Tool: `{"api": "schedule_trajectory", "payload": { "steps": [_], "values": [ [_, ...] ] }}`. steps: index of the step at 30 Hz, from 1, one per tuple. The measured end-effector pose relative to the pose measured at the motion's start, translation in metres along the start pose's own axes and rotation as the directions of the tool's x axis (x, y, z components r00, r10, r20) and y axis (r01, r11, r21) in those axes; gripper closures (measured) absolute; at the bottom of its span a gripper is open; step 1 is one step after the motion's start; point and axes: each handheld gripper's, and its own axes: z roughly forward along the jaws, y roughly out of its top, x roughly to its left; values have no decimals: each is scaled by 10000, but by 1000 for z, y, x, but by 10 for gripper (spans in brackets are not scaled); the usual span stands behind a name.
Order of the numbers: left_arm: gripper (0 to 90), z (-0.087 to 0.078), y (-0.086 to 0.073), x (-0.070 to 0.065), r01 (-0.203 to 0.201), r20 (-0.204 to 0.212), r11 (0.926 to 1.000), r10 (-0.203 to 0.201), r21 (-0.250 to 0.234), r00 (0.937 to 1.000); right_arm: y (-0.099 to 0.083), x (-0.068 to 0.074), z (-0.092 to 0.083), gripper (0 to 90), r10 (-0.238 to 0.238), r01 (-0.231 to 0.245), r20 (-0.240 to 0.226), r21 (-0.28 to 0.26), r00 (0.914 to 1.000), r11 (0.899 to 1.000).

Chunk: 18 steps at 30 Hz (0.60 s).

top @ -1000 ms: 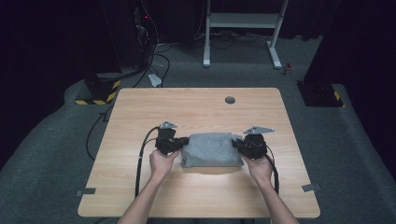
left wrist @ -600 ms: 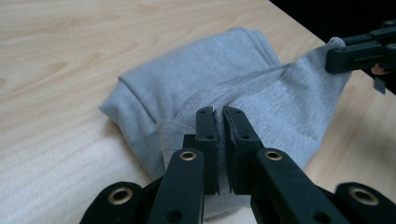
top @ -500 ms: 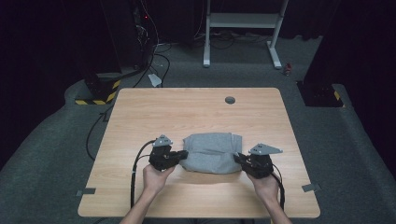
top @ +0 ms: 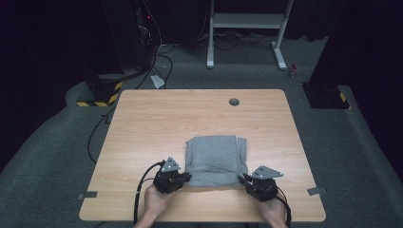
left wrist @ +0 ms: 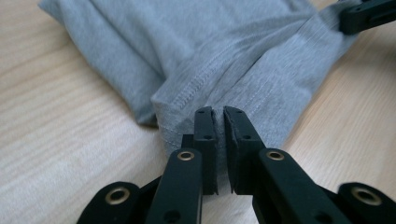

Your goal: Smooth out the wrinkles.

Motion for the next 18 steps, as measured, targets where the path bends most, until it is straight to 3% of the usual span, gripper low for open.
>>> {"api": "schedule_trajectory", "payload": {
  "steps": [7,13,16,18],
  "values": [
    [833,11,2,6,5,-362,9998,2,191,9993,-1,0,13,775,-331,317,310,437,9990,9985],
    [834,28,22,30,588,-768,9983,-587,-13,9953,20,-16,37,777,-422,362,947,638,9946,9973],
    [833,33,31,42,1099,-776,9933,-1124,-361,9906,35,-28,48,778,-269,156,1178,959,9927,9953],
    [833,29,33,42,1265,-682,9905,-1300,-533,9892,42,-34,50,778,-100,-21,1256,958,9920,9954]
  ]
}}
